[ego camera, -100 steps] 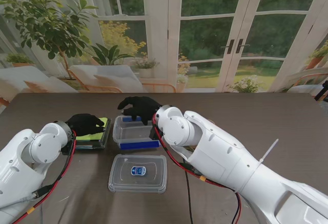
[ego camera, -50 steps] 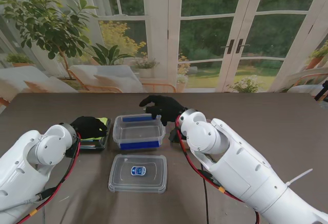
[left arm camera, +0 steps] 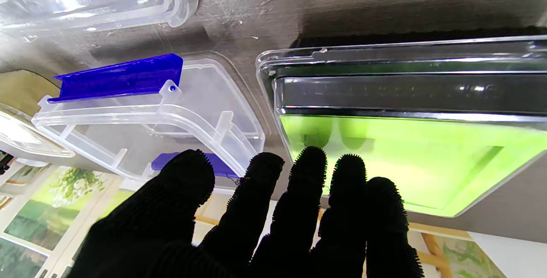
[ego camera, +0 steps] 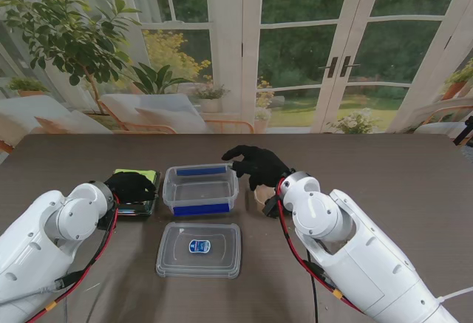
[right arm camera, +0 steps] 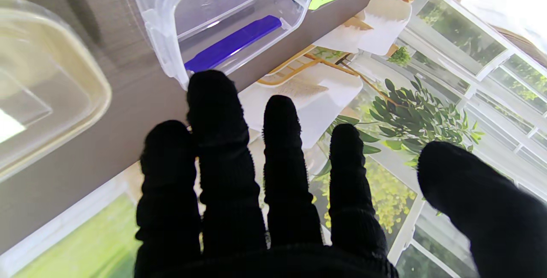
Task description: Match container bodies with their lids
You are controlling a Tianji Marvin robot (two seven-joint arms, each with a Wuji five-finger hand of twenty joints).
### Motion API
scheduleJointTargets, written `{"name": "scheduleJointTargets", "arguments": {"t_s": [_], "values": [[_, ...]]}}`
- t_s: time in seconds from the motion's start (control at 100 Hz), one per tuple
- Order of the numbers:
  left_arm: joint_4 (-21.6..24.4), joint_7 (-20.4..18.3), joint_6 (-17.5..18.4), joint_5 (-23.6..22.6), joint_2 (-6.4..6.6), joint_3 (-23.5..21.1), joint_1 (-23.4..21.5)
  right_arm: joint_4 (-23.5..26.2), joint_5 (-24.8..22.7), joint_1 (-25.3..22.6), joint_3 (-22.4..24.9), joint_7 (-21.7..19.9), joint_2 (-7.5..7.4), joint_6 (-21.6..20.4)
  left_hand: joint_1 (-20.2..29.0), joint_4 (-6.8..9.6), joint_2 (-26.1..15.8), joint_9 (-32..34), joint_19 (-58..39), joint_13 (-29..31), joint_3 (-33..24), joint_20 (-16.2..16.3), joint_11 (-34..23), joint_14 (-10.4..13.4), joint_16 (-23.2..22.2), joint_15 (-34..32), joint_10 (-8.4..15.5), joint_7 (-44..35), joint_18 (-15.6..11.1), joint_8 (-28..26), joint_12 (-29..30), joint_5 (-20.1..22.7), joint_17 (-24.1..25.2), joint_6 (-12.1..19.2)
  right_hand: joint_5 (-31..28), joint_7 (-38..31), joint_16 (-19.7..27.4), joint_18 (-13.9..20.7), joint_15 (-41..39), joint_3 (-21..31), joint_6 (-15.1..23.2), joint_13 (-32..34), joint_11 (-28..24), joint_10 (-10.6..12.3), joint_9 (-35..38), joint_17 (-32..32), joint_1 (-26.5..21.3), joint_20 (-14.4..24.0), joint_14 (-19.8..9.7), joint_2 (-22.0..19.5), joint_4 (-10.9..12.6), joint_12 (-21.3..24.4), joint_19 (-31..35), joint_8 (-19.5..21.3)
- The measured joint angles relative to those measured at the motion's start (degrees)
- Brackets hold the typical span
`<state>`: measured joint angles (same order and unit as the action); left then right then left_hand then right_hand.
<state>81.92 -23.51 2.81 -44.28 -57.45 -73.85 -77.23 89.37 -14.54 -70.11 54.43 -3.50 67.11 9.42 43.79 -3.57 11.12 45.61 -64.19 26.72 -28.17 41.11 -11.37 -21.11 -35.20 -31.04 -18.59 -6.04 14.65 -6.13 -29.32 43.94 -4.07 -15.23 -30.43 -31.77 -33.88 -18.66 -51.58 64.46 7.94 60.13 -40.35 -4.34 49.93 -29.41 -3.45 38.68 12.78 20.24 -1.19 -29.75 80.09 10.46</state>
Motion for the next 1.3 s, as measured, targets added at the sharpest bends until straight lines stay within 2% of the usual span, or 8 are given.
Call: {"name": "scheduleJointTargets", "arguments": {"t_s": [0.45, 0.55, 0.64, 0.75, 0.96, 1.18, 1.21, 1.3], "values": [[1.9, -2.0, -1.1, -1.2, 0.03, -0.9, -1.3, -0.5, 0.7, -1.4, 1.8, 0.8, -0.36, -0.8, 0.0, 0.00, 0.0, -0.7, 1.0, -0.1, 0.0, -0.7, 0.9, 0.1, 0.1, 0.6, -0.1, 0.0, -0.1, 0.0, 1.0, -0.1, 0.0, 0.5, 0.0, 0.0, 0.0, -0.1, 0.1, 0.0, -0.5, 0.0, 0.0, -0.5, 0.0, 0.0, 0.0, 0.0, 0.1, 0.0, 0.0, 0.1, 0.0, 0.0], [2.6, -2.2, -1.4, -1.4, 0.02, -1.5, -1.9, -0.8, 1.0, -1.5, 1.8, 1.0, -0.36, -1.0, 0.0, 0.00, 0.0, -0.7, 1.0, -0.1, 0.0, -0.8, 0.9, 0.1, 0.1, 0.7, 0.0, 0.0, -0.1, 0.0, 1.0, -1.2, 0.0, 0.5, 0.0, 0.0, 0.0, -0.1, 0.1, 0.0, -0.6, 0.0, 0.0, -0.5, 0.0, 0.0, 0.0, 0.0, 0.3, 0.0, 0.0, 0.1, 0.0, 0.0], [3.0, -2.2, -1.4, -1.4, -0.04, -2.3, -2.4, -0.8, 1.1, -1.5, 1.8, 1.3, -0.33, -1.2, -1.2, -0.03, 0.0, -0.7, 3.3, -1.7, 0.0, -2.2, 0.9, 0.1, 1.6, 3.3, 0.7, 0.4, -0.1, 0.0, 1.6, -2.2, 0.7, 0.6, 0.0, 0.0, 0.0, -0.6, 0.1, 0.0, -0.6, 0.0, 0.0, -0.5, 0.0, 0.0, 0.0, 0.0, 0.6, 0.0, 0.0, 0.2, 0.0, 0.0], [3.9, -1.4, -1.4, -1.0, -0.23, -3.3, -3.1, -0.8, 1.1, -1.5, 1.8, 1.9, -0.27, -1.5, -0.4, -0.04, 0.0, -2.0, 7.7, -3.0, 0.0, -4.2, 1.6, 0.3, 4.2, 6.7, 1.1, 0.5, -0.2, 0.0, 2.9, -1.7, 1.6, 0.6, 0.0, 0.0, 0.0, -0.6, 0.1, 0.0, -0.6, -0.6, 0.0, -0.6, 0.0, 0.0, 0.0, 0.0, 0.6, 0.0, 0.0, 0.3, 0.0, 0.0], [8.1, -1.2, -1.5, 1.2, -0.46, -5.3, -4.2, 0.3, 0.6, -1.9, 2.5, 2.1, -0.24, -1.6, -1.7, -0.09, 0.0, -2.1, 10.4, -3.4, 0.6, -5.4, 2.2, 0.3, 5.9, 9.1, 1.1, 0.5, -0.2, 0.0, 4.4, -1.7, 2.2, 0.6, 0.0, 0.0, 0.5, -0.6, 1.7, 0.0, -0.6, -2.4, 0.2, -0.6, -1.4, 0.0, 0.0, 0.0, 0.8, 0.4, 0.0, 0.8, -0.6, 0.0], [13.7, -3.1, -2.8, 3.1, -0.46, -7.2, -6.2, 2.3, -0.7, -3.8, 4.1, 1.8, -0.48, -1.8, -1.7, -0.09, 0.0, -2.1, 13.2, -3.4, 2.5, -6.7, 2.8, 0.3, 6.7, 10.9, 1.1, 0.5, -0.2, 0.0, 5.5, -1.7, 2.3, 0.6, -1.3, -1.8, 2.3, -0.6, 6.3, 0.0, -2.0, -3.6, 1.5, -0.6, -2.8, 0.0, 0.0, 0.0, 0.8, 0.4, 0.0, 1.8, -2.6, 0.8], [14.5, -3.3, -3.1, 3.4, -0.45, -7.5, -6.6, 2.7, -0.9, -4.3, 4.4, 1.6, -0.58, -1.8, -1.7, -0.09, 0.0, -2.1, 13.2, -3.4, 2.5, -6.7, 2.9, 0.3, 6.7, 11.0, 1.1, 0.5, -0.2, 0.0, 5.7, -1.7, 2.3, 0.6, -1.3, -1.8, 2.7, -0.6, 7.0, 0.0, -2.2, -3.6, 1.5, -0.6, -2.8, 0.0, 0.0, -1.4, 0.9, 0.4, 0.0, 2.1, -3.2, 0.8], [16.8, -3.4, -4.0, 5.2, -0.46, -8.2, -8.4, 4.0, -1.6, -5.7, 5.2, 1.3, -0.93, -2.1, -1.7, -0.09, 0.0, -2.1, 13.2, -3.4, 3.4, -6.7, 3.2, 0.3, 6.8, 11.4, 1.1, 0.5, -0.2, 0.0, 5.8, -1.7, 2.3, 0.6, -2.0, -2.6, 4.2, -0.6, 9.6, 0.0, -2.7, -5.2, 1.5, -0.6, -2.8, 0.0, 0.0, -1.5, 0.9, 0.4, 0.0, 2.4, -4.1, 1.1]]}}
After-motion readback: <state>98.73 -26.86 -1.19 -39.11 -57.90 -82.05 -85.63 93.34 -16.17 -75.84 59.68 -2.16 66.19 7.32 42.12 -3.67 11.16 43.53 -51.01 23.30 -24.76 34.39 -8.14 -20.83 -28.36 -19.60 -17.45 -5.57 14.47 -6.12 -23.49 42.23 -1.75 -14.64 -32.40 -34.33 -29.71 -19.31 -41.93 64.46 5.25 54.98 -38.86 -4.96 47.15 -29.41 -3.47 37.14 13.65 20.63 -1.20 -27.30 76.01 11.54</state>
